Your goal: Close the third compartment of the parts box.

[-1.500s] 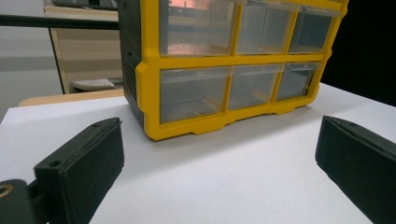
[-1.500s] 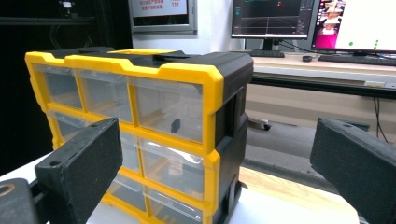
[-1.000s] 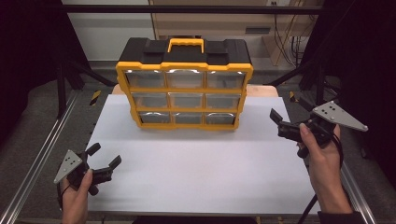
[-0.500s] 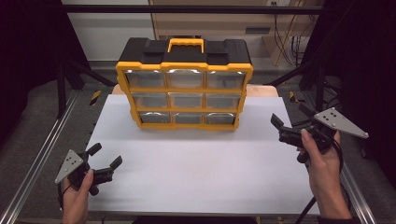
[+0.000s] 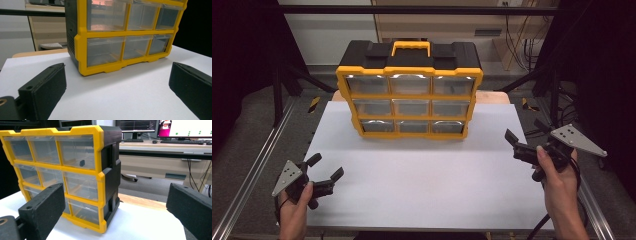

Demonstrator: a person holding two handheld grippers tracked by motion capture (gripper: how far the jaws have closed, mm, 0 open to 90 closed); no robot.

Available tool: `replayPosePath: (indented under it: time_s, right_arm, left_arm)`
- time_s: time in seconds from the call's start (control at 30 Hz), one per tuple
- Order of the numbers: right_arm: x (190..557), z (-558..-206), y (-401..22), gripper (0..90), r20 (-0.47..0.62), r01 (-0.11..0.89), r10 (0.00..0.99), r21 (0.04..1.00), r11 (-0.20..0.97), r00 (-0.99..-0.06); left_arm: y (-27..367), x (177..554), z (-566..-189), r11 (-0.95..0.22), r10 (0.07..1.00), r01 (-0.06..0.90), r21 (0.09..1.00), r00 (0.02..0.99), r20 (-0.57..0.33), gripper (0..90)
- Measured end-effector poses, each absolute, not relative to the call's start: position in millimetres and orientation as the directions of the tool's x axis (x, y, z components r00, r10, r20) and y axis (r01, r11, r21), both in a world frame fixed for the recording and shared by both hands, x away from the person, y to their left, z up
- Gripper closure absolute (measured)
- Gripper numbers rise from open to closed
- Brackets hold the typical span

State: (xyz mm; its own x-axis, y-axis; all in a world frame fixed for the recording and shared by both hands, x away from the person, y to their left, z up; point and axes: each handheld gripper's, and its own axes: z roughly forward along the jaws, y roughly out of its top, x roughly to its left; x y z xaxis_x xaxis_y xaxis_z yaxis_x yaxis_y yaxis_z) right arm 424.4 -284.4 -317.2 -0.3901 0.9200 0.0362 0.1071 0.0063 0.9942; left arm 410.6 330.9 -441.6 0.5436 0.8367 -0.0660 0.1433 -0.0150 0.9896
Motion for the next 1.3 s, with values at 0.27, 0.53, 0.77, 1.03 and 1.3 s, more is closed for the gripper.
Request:
replayPosePath:
  time_s: [0.27, 0.53, 0.77, 1.03, 1.3]
  right_arm:
    - [423, -327, -285, 3.0, 0.038, 0.101, 0.922, 0.995, 0.001, -0.386]
    - [419, -335, -283, 3.1, 0.033, 0.095, 0.920, 0.995, 0.005, -0.391]
    - [418, -340, -280, 3.2, 0.018, 0.086, 0.922, 0.996, 0.017, -0.388]
    - [413, -349, -282, 3.2, 0.020, 0.085, 0.924, 0.996, 0.014, -0.382]
    - [408, -362, -285, 3.5, 0.030, 0.088, 0.923, 0.996, 0.004, -0.384]
  left_arm:
    - [331, 411, -442, -0.009, 0.837, 0.144, 0.990, 0.543, -0.071, 1.0]
    - [330, 411, -442, -0.023, 0.835, 0.143, 0.989, 0.547, -0.060, 0.9]
    - [331, 412, -442, -0.018, 0.833, 0.143, 0.990, 0.550, -0.065, 0.9]
    - [329, 412, -441, -0.024, 0.831, 0.141, 0.990, 0.552, -0.058, 0.9]
    - [329, 412, -442, -0.023, 0.829, 0.141, 0.990, 0.555, -0.060, 1.0]
